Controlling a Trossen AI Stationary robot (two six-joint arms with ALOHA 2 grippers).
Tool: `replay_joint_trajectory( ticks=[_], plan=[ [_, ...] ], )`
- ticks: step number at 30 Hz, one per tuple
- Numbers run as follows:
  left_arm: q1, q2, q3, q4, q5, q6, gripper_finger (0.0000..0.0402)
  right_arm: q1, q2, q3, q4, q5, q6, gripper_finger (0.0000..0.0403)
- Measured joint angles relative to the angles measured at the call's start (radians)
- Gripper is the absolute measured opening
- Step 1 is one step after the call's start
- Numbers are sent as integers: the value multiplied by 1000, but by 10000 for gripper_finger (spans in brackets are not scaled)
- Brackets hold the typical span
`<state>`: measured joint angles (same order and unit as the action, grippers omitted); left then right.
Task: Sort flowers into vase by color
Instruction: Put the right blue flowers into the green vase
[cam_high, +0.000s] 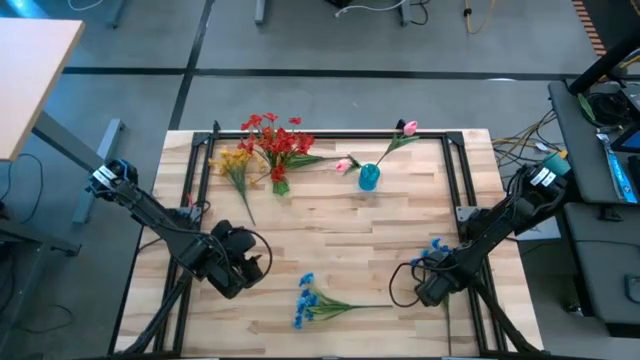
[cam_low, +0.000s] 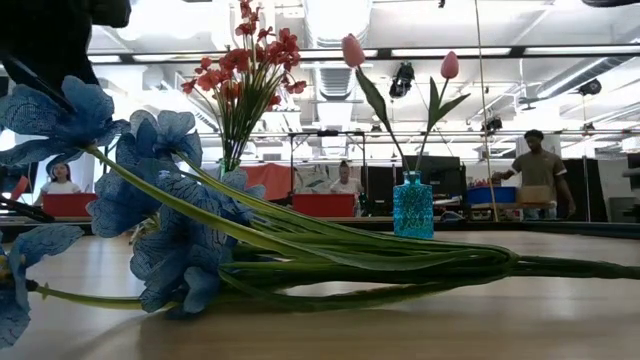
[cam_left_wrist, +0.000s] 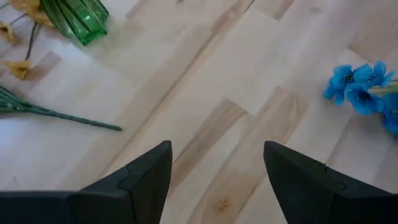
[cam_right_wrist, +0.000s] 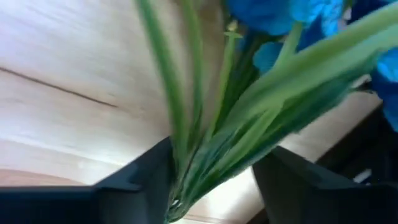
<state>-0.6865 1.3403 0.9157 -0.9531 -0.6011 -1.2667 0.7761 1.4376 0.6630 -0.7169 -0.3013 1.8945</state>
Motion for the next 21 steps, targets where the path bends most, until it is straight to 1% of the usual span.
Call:
replay_joint_trajectory(
  ticks=[5, 9, 10, 14, 17, 18, 21],
  plan=[
    [0, 0, 0, 2, -26, 0, 237, -2, 1, 9, 6, 26, -14, 92],
    [0, 0, 0, 2, -48, 0, 237, -7, 0, 27, -1, 38, -53, 26],
    [0, 0, 0, 3, -54, 0, 237, -10, -3, 34, -7, 47, -58, 20],
    [0, 0, 0, 36, -96, 8, 237, -32, -40, 84, -10, 97, -92, 19],
    [1, 0, 0, 101, -99, 83, 237, -53, -91, 139, -5, 151, -173, 19],
    [0, 0, 0, 131, -94, 118, 237, -64, -111, 160, -4, 192, -200, 19],
    [0, 0, 0, 219, -72, 220, 237, -94, -172, 221, -2, 366, -318, 19]
  ],
)
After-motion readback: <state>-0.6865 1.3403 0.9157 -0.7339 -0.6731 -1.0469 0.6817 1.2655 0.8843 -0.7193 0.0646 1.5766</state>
